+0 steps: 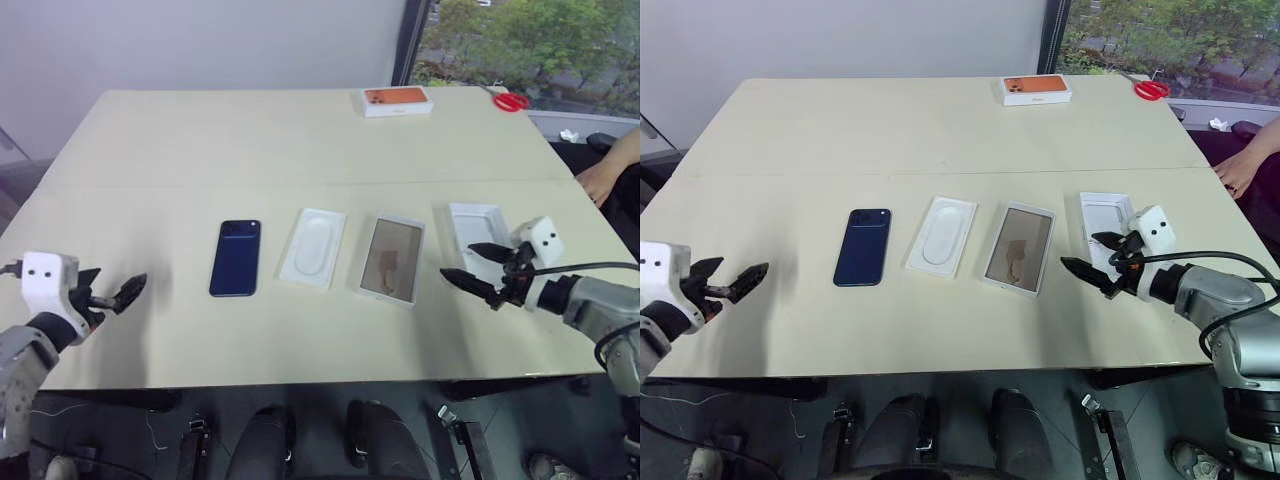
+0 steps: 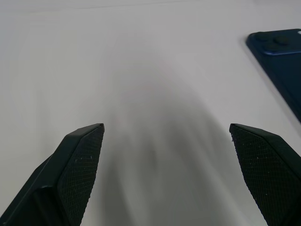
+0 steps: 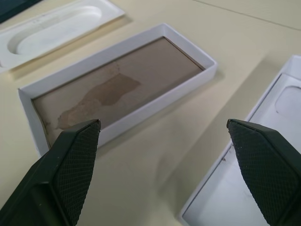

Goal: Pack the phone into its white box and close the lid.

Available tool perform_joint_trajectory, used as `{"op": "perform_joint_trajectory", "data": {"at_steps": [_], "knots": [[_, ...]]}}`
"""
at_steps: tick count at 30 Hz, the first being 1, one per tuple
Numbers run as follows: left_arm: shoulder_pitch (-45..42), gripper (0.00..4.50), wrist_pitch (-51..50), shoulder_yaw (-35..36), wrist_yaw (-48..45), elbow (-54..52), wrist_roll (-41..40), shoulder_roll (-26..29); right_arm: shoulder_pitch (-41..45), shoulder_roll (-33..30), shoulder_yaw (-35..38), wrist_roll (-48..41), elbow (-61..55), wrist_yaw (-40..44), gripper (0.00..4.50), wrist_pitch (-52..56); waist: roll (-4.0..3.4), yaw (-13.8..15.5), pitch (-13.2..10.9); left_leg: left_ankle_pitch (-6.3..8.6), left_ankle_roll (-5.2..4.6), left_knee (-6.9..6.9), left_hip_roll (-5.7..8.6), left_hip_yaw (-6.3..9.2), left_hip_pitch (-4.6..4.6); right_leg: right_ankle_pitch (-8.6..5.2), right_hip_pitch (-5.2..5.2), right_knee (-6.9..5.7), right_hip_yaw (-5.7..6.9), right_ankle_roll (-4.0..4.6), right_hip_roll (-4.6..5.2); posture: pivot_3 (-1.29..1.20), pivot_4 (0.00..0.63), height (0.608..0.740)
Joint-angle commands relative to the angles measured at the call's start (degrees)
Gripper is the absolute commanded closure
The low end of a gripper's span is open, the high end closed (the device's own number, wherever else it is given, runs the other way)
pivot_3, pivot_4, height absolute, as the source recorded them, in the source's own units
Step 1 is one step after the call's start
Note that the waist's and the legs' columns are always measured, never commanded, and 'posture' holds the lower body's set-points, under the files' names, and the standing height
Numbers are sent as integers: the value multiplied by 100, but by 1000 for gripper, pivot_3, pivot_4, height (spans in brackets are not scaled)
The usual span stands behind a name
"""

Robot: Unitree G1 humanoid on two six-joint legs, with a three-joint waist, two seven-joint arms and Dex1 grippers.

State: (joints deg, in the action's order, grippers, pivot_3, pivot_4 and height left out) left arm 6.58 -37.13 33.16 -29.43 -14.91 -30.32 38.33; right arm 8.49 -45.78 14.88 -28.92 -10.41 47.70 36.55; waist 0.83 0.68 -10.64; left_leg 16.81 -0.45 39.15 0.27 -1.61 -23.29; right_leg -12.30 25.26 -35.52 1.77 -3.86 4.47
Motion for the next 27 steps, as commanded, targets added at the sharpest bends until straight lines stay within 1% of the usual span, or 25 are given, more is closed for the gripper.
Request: {"op": "perform_joint_trajectory", "data": {"at_steps": [1,7,11,14,17,23,25,27], "knots": [[21,21,-49,209,77,-282,-90,36,155,-54,11,-13,41,68,14,-63,0,0,0,0,0,0,0,0,1,0,0,-1,0,0,0,0,150,740],[190,21,-114,315,93,-470,-193,27,240,-19,-81,-17,10,63,14,-27,-1,-4,0,0,0,0,1,-1,1,0,-1,0,0,0,-3,0,150,740],[88,21,-236,322,177,-568,-340,21,282,-33,-108,-10,11,76,14,-6,0,1,0,-1,-1,3,1,-1,3,0,-4,-4,1,-1,-5,0,150,740],[-72,21,-406,179,271,-807,-526,-35,261,-9,-130,-4,-40,70,14,-22,0,13,1,-1,-1,3,1,-1,3,0,-6,-3,2,-1,-6,0,150,740],[-339,21,-587,-88,323,-1033,-717,-100,342,34,-217,-30,-160,47,14,-4,1,8,1,-1,-1,6,3,-1,4,1,-10,-2,2,-3,-7,0,150,740],[-1191,21,-1021,-1187,397,-1293,-931,-276,543,263,-443,-243,-904,-163,14,204,5,4,3,-2,-1,7,2,0,10,12,-13,-13,1,-23,-24,0,150,740],[-1479,21,-1113,-1493,404,-1200,-876,-307,553,368,-513,-294,-1108,-234,14,238,5,3,2,-2,-1,8,2,1,12,14,-13,-24,0,-27,-33,0,150,740],[-2090,21,-1425,-1783,727,-808,-896,-616,557,526,-579,-319,-1298,-406,14,274,6,12,2,-2,-1,8,2,2,17,14,-13,-32,1,-29,-39,0,150,740]]}}
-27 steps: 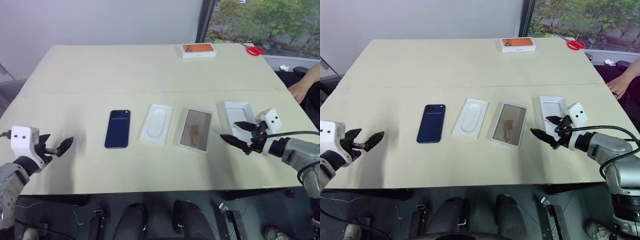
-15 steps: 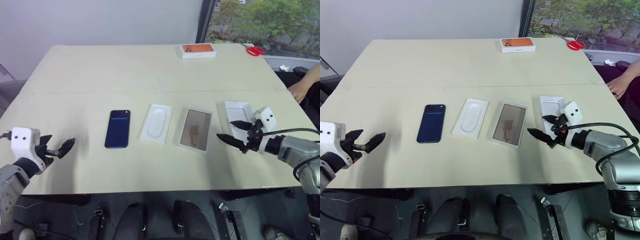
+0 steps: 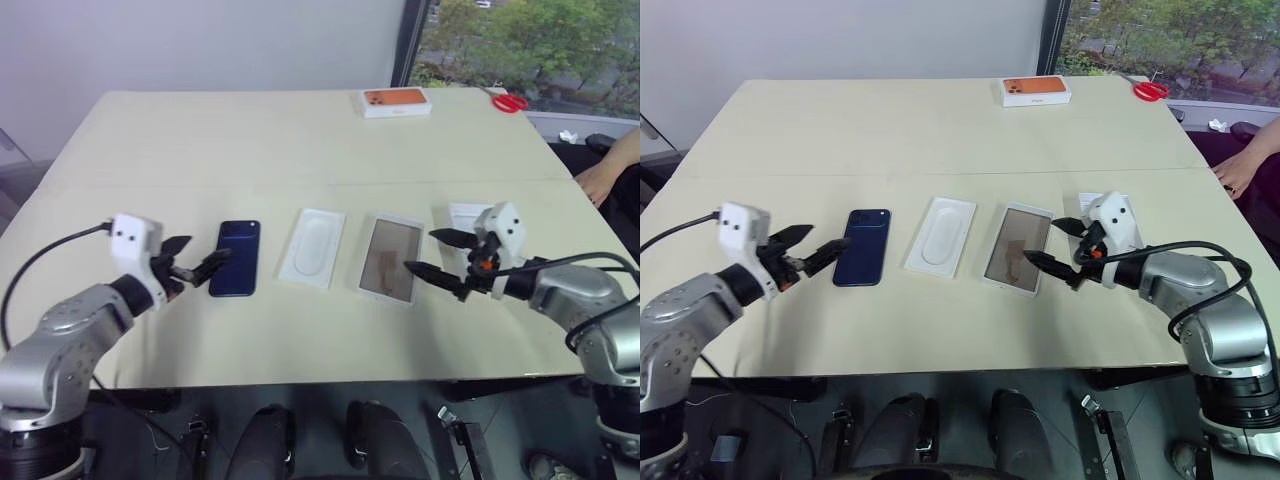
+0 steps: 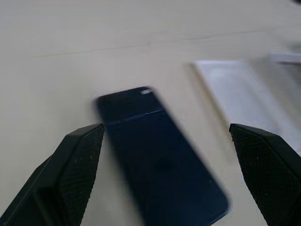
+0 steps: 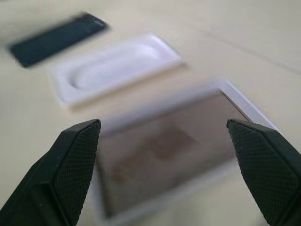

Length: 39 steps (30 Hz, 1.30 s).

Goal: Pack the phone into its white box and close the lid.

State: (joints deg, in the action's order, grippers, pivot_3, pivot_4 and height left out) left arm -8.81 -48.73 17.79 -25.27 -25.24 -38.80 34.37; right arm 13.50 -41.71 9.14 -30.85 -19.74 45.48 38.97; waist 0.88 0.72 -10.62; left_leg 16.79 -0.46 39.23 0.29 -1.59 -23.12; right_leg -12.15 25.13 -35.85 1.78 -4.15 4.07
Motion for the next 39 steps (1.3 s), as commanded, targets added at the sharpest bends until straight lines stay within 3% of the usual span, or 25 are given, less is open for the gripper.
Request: {"op": "perform_joint_trajectory", "data": {"at_steps": [1,3,6,13,16,23,32,35,39], "knots": [[-920,21,-417,-449,465,411,-29,-424,83,188,-56,-164,-485,-240,14,70,2,28,0,0,0,2,1,0,3,0,-1,-7,0,0,-1,0,150,740],[-1389,21,-690,-686,697,603,-31,-746,85,264,-123,-207,-647,-293,14,107,4,23,0,-3,3,9,0,11,5,0,-12,-8,5,-2,-14,0,150,740],[-2355,21,-2041,-1049,1309,1336,31,-1244,73,392,-408,-142,-1025,-513,14,160,10,3,-1,-2,2,9,1,11,10,3,-18,-5,3,-12,-18,0,150,740],[-3055,21,-3003,-882,1509,1757,-1,-1799,-19,451,-564,-200,-1427,-674,14,257,10,-54,-1,-3,3,5,-14,11,31,1,-19,-23,-5,-15,-37,0,150,740],[-3520,21,-3681,-655,1889,2399,203,-2252,-189,478,-485,-225,-1502,-752,14,241,12,15,-1,-4,6,4,-15,16,38,1,-25,-26,-3,-14,-41,0,150,740],[-3783,21,-3941,-507,2150,2947,678,-2530,-239,476,-505,-200,-1457,-812,14,181,12,-3,-1,-4,6,2,-10,7,53,-1,-39,-17,-11,-16,-37,0,150,740],[-3824,21,-4149,-316,2072,2862,848,-2576,-230,506,-585,-176,-1440,-812,14,155,12,-9,-1,-4,6,1,-11,8,66,-1,-51,-17,-10,-16,-36,0,150,740],[-3817,874,-4264,-194,2082,2853,910,-2648,-201,522,-609,-183,-1434,-812,0,160,12,-11,-1,-4,6,-1,-13,8,67,-1,-51,-17,-10,-16,-37,0,150,740],[-3892,2827,-4370,205,2126,2867,1005,-2807,-189,507,-623,-193,-1435,-792,0,168,14,3,-2,-4,6,-1,-12,8,66,-1,-51,-16,-10,-16,-35,0,150,740]]}}
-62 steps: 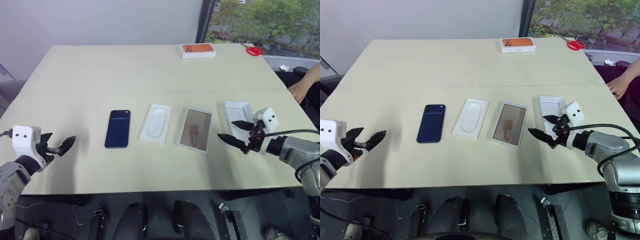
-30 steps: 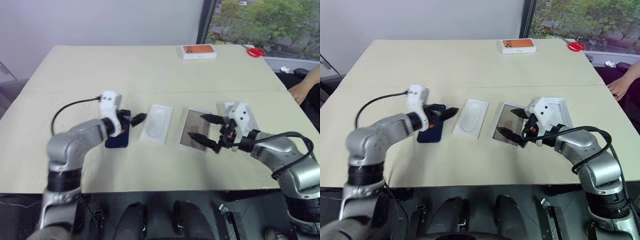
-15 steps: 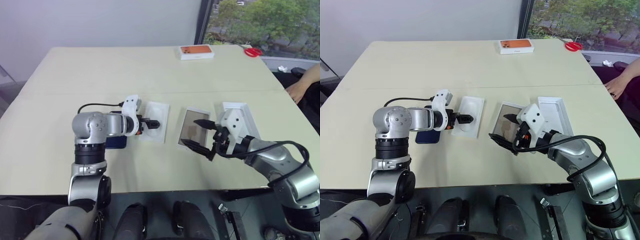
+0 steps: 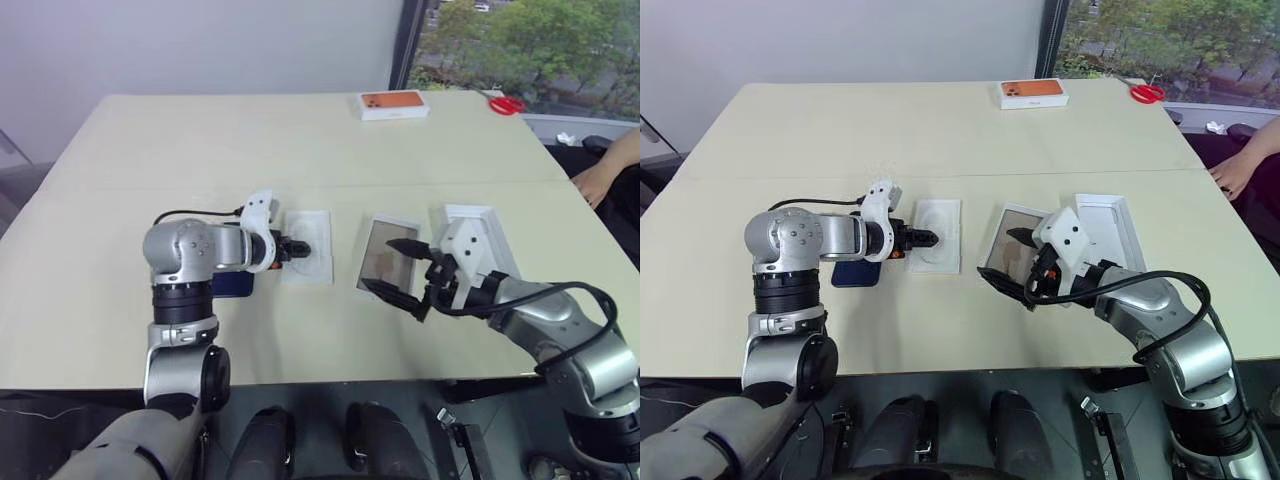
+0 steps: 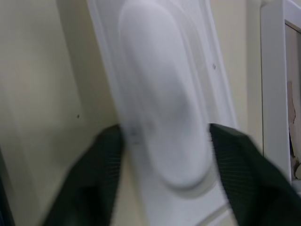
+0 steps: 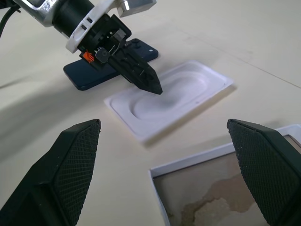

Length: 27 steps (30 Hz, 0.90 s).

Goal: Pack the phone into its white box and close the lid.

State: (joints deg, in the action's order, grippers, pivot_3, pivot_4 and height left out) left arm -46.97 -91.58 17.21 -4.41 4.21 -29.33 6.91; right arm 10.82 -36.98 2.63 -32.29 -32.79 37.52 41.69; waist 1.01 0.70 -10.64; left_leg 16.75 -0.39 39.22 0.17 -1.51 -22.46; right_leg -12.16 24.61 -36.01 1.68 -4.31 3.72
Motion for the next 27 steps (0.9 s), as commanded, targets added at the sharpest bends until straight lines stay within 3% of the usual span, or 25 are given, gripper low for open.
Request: {"op": "perform_joint_trajectory", "data": {"at_steps": [1,3,4,13,21,27], "knots": [[-87,3420,-92,300,36,-79,83,-70,83,28,27,-51,-129,8,0,-103,2,5,-1,0,0,0,0,0,-1,0,0,0,0,0,0,0,150,740],[-93,4380,-92,382,26,-86,103,-101,90,15,35,-60,-124,15,0,-99,2,2,-1,0,0,0,1,0,-1,0,0,1,1,0,1,0,150,740],[-102,4458,-92,470,23,-79,87,-125,92,10,32,-60,-127,18,0,-97,2,2,-1,0,0,0,1,0,-1,0,0,1,1,0,1,0,150,740],[-296,4458,-92,1255,-310,-246,-598,23,82,-83,104,-41,-144,29,0,-78,3,-6,-2,0,0,-1,-1,1,0,0,1,0,1,0,0,0,150,740],[-460,4458,-92,983,-104,-65,-1512,-236,27,-629,670,3,65,217,0,-129,8,15,-5,0,1,0,7,0,-6,0,-1,7,3,0,11,0,150,740],[-497,4458,-92,249,146,168,-1803,-545,-394,-1010,998,212,210,348,0,-251,10,9,-6,0,0,-2,5,1,-5,0,-1,8,2,0,7,0,150,740]]}}
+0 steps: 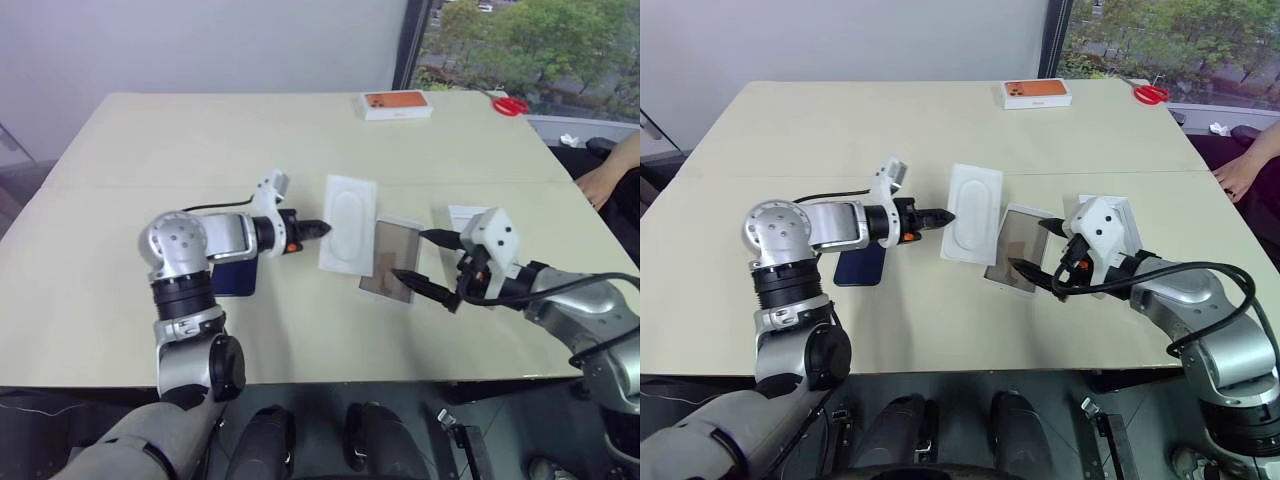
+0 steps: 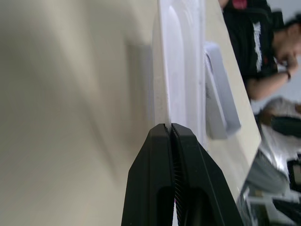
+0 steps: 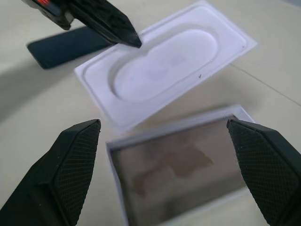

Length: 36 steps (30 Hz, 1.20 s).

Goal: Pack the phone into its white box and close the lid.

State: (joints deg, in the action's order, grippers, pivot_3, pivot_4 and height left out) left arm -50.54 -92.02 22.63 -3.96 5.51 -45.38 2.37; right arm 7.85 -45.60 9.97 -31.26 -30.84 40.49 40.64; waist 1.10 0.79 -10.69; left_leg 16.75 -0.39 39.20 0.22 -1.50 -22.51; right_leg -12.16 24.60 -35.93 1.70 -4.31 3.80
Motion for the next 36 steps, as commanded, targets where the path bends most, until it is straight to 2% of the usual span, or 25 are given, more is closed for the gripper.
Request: {"op": "perform_joint_trajectory", "data": {"at_steps": [1,7,15,36], "knots": [[-154,4458,-48,-370,166,110,-142,-168,-189,-205,350,148,47,55,0,-159,2,0,-1,0,0,0,0,0,0,0,0,0,0,0,0,0,150,740],[-339,4458,-48,-492,314,405,5,-524,-620,-394,737,260,145,134,0,-210,3,-4,-2,0,0,0,-1,0,0,0,0,1,0,0,-4,0,150,740],[-580,4458,-41,-428,481,776,453,-804,-735,-338,815,298,82,108,0,-239,4,-5,-2,0,-1,0,-1,0,1,-1,0,3,-1,-1,-8,0,150,740],[-786,4458,488,-425,173,1316,1170,-984,-744,-277,767,275,77,57,0,-265,5,0,-3,0,-1,0,-1,0,0,-2,0,5,-1,-2,-7,0,150,740]]}}
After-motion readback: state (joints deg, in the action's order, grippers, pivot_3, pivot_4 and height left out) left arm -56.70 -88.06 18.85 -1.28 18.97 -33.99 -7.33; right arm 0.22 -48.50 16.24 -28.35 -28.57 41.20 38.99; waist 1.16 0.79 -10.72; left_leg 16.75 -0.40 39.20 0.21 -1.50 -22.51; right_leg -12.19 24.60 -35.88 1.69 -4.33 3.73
